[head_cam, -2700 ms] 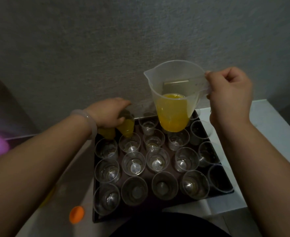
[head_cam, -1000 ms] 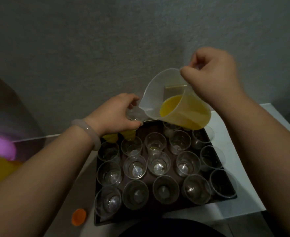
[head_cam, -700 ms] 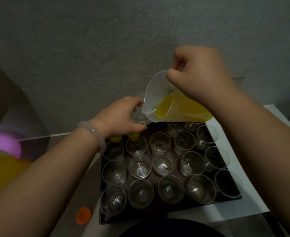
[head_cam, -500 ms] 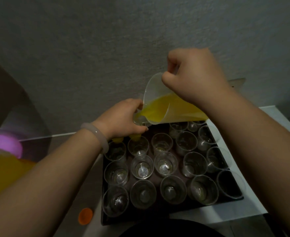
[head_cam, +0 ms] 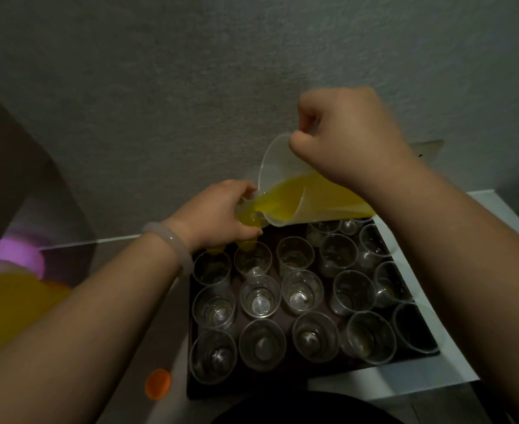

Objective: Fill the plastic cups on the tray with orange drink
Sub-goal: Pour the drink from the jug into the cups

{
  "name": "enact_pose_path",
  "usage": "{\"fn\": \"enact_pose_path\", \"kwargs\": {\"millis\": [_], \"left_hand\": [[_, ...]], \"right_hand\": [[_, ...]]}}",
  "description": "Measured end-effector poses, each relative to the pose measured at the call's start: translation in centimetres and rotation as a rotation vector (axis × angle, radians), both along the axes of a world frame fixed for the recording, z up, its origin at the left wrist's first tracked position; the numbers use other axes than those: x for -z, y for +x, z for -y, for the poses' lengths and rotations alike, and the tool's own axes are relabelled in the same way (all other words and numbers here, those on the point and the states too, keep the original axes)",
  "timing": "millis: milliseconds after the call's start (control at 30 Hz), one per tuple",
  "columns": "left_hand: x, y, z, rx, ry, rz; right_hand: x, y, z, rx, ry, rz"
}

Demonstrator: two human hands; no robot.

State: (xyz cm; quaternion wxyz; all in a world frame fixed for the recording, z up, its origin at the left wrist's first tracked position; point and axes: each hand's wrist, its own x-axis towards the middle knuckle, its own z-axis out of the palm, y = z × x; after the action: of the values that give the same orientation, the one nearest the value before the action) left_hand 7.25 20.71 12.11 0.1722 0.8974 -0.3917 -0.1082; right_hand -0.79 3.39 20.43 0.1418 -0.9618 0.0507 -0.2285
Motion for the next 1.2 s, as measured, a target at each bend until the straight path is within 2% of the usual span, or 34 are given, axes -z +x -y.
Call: {"fn": "enact_pose_path", "kwargs": {"millis": [1200], "left_hand": [[-0.31, -0.48, 0.68, -0.005, 0.037, 0.028]], "right_hand": [[-0.48, -0.81, 0.16, -0.004, -0.059, 0.011]]}}
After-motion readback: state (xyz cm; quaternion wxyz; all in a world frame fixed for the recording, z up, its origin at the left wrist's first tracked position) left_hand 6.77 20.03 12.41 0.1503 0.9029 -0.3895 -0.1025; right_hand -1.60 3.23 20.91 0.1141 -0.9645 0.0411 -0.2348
